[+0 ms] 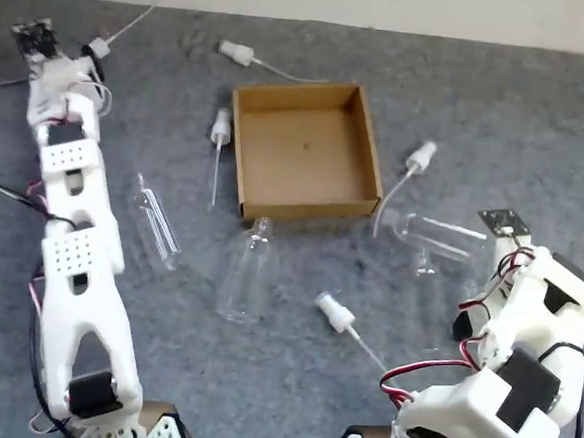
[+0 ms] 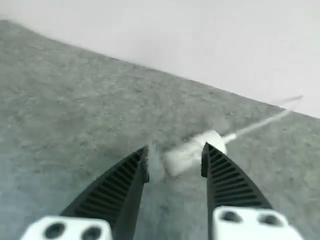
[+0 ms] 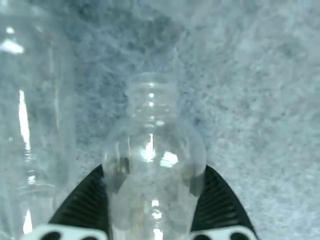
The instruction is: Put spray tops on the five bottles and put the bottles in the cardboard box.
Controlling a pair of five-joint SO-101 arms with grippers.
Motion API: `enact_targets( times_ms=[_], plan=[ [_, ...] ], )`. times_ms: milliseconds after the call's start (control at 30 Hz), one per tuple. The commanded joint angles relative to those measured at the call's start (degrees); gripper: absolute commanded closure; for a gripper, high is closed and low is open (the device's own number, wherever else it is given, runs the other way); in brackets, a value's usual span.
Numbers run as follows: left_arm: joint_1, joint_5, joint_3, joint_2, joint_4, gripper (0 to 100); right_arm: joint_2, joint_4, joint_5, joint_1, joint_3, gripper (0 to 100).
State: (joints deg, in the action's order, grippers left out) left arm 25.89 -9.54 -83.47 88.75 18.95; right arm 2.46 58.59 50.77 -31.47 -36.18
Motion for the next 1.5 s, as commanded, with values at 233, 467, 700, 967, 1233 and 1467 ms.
enact_targets(
  times_ms=[233,467,700,967,1233,1467],
  plan=[
    [-1.1,6.9,-11.8,-5.8,32.5,94,0.1,-2.4,0.5,-0.5,0.7,99.5],
    [-0.4,14.3,-11.8,-20.5,67.4,94,-0.3,-2.1,0.2,-0.1,0.7,99.5],
    [0.3,14.3,-11.5,-36.0,83.9,97,-0.4,-2.5,-7.5,1.5,0.8,99.5],
    [2.5,13.4,1.5,-45.9,84.2,99,-0.4,-6.4,-12.0,1.6,1.3,99.5],
    [-1.9,13.6,35.5,-70.9,84.0,98,-1.3,-6.5,-12.4,2.4,1.4,99.5],
    [-9.8,13.6,64.0,-99.5,79.6,98,-13.3,-6.8,-17.8,5.9,0.7,99.5]
  ],
)
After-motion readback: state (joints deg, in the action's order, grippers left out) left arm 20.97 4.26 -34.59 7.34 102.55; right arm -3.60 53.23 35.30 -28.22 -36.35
